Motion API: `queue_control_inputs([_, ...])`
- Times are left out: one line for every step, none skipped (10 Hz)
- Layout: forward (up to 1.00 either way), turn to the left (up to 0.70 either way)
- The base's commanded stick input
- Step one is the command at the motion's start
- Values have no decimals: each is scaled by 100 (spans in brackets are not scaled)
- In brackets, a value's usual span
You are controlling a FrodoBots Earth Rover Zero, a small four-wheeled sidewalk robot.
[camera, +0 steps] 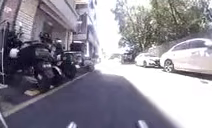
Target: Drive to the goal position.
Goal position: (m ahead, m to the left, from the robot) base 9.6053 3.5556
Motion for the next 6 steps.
queue_control_inputs([70,0])
queue_control_inputs([70,0])
queue_control_inputs([70,0])
queue_control_inputs([70,0])
queue_control_inputs([70,0])
queue_control_inputs([70,0])
